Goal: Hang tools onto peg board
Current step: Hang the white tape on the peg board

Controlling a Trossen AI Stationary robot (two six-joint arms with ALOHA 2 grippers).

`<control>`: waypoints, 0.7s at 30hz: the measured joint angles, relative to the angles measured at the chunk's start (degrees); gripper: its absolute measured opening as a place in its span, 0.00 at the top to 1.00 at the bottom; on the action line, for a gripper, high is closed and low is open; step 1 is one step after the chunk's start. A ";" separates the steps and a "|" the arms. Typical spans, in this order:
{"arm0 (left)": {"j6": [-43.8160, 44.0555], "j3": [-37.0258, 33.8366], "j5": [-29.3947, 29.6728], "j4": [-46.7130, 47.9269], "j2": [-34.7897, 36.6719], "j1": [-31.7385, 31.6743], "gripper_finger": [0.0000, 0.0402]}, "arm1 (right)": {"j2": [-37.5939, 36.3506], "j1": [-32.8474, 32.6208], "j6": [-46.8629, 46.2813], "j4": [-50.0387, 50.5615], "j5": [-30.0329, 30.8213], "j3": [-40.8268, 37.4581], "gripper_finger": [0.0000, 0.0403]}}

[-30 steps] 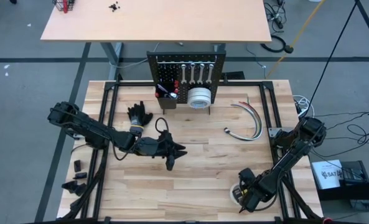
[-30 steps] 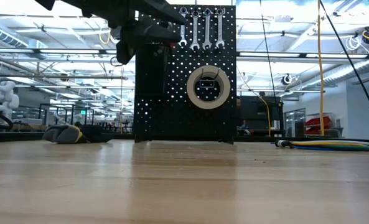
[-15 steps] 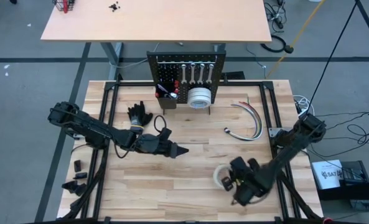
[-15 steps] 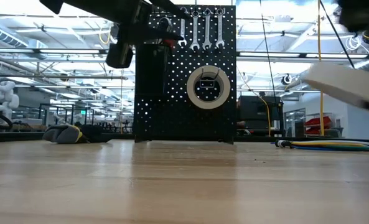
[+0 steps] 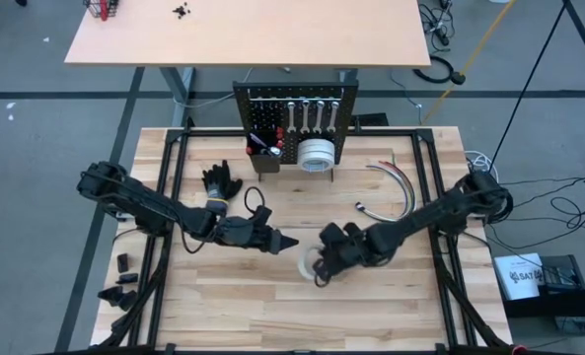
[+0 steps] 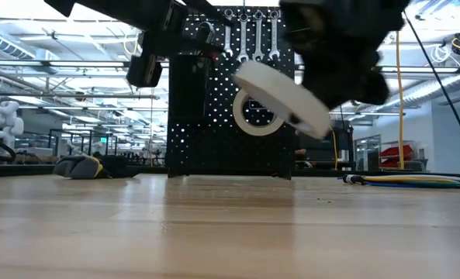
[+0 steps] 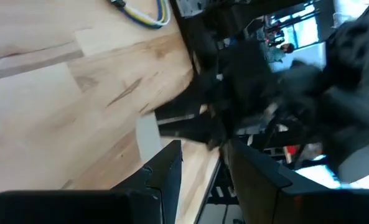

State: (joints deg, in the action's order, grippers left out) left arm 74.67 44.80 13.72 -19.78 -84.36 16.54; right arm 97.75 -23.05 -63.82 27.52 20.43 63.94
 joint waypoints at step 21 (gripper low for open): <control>7.05 -0.02 -7.60 -1.09 -7.71 -0.37 0.67 | 1.19 6.38 6.19 -2.51 -2.80 2.01 0.92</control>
State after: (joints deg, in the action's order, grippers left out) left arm 81.71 44.77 6.12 -20.87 -92.07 16.17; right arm 98.93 -16.67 -57.63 25.02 17.63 65.95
